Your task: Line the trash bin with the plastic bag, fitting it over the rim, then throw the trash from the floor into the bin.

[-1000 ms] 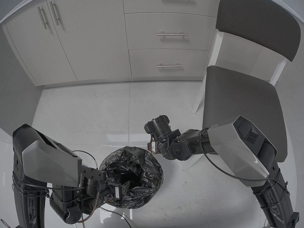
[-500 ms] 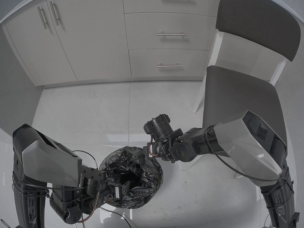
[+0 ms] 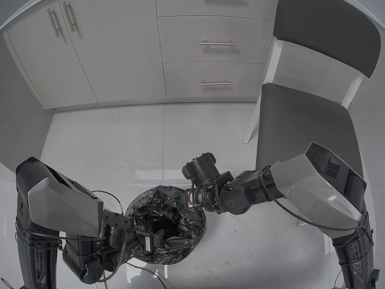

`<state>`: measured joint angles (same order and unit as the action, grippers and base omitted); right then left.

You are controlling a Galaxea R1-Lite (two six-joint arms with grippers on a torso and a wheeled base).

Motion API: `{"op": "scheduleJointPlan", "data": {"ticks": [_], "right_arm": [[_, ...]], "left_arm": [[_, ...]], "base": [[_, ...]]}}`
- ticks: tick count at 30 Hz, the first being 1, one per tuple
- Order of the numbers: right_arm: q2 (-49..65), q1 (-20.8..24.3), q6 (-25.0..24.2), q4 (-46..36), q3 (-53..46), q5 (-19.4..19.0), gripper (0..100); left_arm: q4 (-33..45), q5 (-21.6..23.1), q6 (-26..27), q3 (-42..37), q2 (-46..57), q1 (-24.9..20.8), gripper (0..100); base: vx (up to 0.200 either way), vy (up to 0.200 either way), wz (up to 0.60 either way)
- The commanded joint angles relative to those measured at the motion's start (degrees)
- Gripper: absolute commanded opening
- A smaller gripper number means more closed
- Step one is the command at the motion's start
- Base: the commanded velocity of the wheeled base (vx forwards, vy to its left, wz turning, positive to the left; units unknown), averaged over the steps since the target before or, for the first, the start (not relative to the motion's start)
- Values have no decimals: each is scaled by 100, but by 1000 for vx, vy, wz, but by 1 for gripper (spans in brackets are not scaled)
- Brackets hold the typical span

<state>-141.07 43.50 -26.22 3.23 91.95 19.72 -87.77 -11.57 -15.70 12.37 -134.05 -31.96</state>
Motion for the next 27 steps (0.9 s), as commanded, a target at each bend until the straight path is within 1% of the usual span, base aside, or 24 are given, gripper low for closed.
{"op": "scheduleJointPlan", "data": {"ticks": [1, 18, 19, 20, 27], "right_arm": [[-263, -140, -6, 20, 42, 5, 100], [-421, -228, -23, 29, 174, 49, 100], [-483, -254, -6, 29, 200, 172, 100], [-509, -271, -6, 20, 227, 207, 100], [-641, -324, 3, 20, 350, 242, 100]], "left_arm": [[-3, -3, -3, 19, -16, -12, 100], [-3, -3, -3, 46, -16, -12, 100], [-3, -3, 6, 63, -7, 6, 100], [-3, -3, 6, 63, -7, 6, 100], [-3, -3, 6, 63, -16, 6, 100]], "base": [[0, 0, 0], [0, 0, 0], [0, 0, 0], [0, 0, 0], [0, 0, 0]]}}
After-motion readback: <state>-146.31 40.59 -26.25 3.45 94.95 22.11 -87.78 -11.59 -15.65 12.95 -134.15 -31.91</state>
